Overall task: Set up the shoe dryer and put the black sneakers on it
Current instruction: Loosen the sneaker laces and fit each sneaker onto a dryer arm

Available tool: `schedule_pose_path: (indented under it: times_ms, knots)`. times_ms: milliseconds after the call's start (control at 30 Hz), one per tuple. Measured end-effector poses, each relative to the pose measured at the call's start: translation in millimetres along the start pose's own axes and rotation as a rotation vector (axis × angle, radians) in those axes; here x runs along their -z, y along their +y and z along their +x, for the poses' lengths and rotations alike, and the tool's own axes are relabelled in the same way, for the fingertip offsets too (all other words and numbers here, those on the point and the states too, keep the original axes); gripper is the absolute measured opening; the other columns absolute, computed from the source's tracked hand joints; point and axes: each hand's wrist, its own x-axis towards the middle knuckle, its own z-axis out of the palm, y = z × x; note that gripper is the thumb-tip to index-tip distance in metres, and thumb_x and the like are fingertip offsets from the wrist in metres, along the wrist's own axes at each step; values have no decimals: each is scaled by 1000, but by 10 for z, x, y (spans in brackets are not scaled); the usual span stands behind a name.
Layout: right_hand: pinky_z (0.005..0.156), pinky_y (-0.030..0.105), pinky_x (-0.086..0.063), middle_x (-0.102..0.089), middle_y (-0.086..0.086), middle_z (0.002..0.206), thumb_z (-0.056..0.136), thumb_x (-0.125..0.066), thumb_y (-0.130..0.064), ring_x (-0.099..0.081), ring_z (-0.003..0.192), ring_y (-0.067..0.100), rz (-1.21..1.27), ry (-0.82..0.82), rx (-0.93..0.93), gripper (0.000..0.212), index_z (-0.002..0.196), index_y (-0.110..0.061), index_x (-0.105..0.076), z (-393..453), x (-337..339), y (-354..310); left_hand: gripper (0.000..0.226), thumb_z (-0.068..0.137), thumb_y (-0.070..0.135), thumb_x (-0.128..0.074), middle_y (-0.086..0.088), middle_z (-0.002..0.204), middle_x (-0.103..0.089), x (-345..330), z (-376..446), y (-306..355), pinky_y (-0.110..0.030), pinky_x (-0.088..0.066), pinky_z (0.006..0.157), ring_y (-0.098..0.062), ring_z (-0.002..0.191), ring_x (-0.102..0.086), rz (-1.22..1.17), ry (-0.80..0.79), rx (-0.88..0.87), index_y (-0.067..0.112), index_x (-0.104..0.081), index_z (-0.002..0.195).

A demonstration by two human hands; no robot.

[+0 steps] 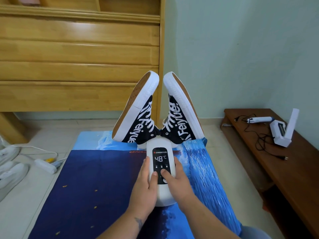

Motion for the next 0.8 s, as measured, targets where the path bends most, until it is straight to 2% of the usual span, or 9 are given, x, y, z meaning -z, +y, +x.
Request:
schedule_pose_path:
  times_ms: [167, 233, 433, 667, 800]
  knots:
    - [82, 19, -48, -65, -6, 123, 92, -62, -22, -63, 106, 7, -18, 6, 18, 58, 144, -34, -39, 3, -4, 24, 56, 97, 33, -40, 17, 155, -28, 13, 0, -5, -26, -31, 109, -6, 137, -34, 21, -3, -3, 42, -19, 148]
    - [85, 21, -49, -65, -6, 123, 92, -62, -22, -63, 107, 8, -22, 4, 24, 58, 145, -33, -40, 4, -9, 27, 56, 97, 34, -41, 16, 155, -29, 19, -2, -9, -29, -31, 111, -7, 137, -35, 19, -3, 0, 43, -20, 148]
    - [96, 31, -50, -63, -3, 128, 92, -62, -24, -62, 111, 12, -21, 7, 21, 59, 146, -32, -39, 16, -8, 39, 56, 96, 37, -40, 17, 154, -30, 17, -4, -9, -31, -32, 110, -8, 136, -37, 13, -10, 15, 46, -19, 147]
    - [87, 24, -50, -62, -4, 129, 92, -62, -27, -62, 110, 11, -28, 8, 16, 62, 148, -34, -35, 40, -12, 69, 55, 97, 37, -39, 20, 155, -27, 5, 3, -33, -22, -30, 105, -4, 137, -34, 14, -8, 9, 47, -19, 146]
    - [73, 11, -44, -63, -6, 127, 93, -61, -26, -62, 107, 6, -27, 7, 25, 61, 147, -35, -36, 37, -12, 74, 55, 97, 36, -40, 21, 154, -27, 5, 9, -48, -21, -30, 102, -4, 136, -35, 2, -4, 20, 47, -19, 146]
